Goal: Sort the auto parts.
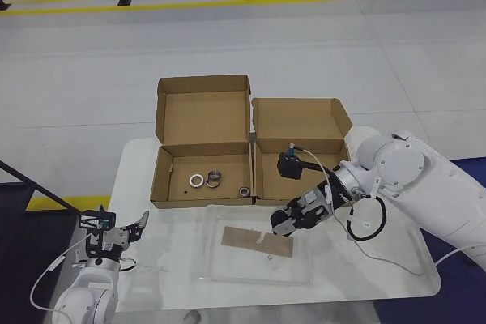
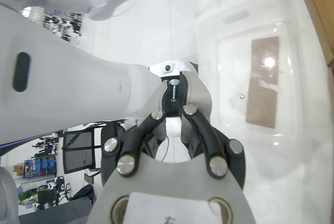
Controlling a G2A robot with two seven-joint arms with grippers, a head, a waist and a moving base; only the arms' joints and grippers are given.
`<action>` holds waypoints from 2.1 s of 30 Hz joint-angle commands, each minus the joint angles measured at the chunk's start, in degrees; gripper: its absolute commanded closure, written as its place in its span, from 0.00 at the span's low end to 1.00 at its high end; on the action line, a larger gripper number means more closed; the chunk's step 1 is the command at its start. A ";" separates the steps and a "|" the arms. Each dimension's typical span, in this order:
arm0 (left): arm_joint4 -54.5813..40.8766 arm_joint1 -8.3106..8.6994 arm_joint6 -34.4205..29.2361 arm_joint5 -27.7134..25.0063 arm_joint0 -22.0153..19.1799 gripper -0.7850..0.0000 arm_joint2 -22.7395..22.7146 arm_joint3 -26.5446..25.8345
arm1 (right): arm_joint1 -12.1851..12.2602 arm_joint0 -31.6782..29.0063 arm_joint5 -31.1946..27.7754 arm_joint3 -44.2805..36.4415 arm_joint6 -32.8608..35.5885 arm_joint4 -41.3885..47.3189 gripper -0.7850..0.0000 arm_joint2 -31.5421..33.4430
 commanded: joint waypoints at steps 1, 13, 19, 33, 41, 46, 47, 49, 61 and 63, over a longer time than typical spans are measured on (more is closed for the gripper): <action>0.00 0.00 0.00 0.00 0.00 0.00 0.00 0.00 | 0.34 -0.18 0.17 -0.37 0.18 5.26 1.00 -0.02; 0.00 0.00 0.00 0.00 0.00 0.00 0.00 0.00 | 0.50 -0.56 0.28 -0.52 0.29 8.54 1.00 0.12; 0.00 0.00 0.00 0.00 0.00 0.00 0.00 0.00 | 0.30 -2.74 1.31 -2.12 1.28 17.78 1.00 2.02; 0.00 0.00 0.00 0.00 0.00 0.00 0.00 0.00 | -2.41 -12.06 11.12 2.04 11.10 40.03 1.00 16.66; 0.00 0.00 0.00 0.00 0.00 0.00 0.00 0.00 | -6.17 -13.98 11.14 2.13 11.10 46.63 1.00 14.98; 0.00 0.00 0.00 0.00 0.00 0.00 0.00 0.00 | -7.38 -12.81 11.20 2.69 11.10 48.07 1.00 12.57; 0.00 0.00 0.00 0.00 0.00 0.00 0.00 0.00 | -7.58 -12.71 11.59 2.49 11.10 48.84 1.00 12.19; 0.00 0.00 0.00 0.00 0.00 0.00 0.00 0.00 | -7.89 -12.41 12.01 2.52 11.10 49.48 1.00 11.87; 0.00 0.00 0.00 0.00 0.00 0.00 0.00 0.00 | -7.80 -13.47 11.90 5.91 11.10 49.42 1.00 15.01; 0.00 0.00 0.00 0.00 0.00 0.00 0.00 0.00 | -7.53 -13.99 11.92 6.33 11.10 49.59 1.00 16.09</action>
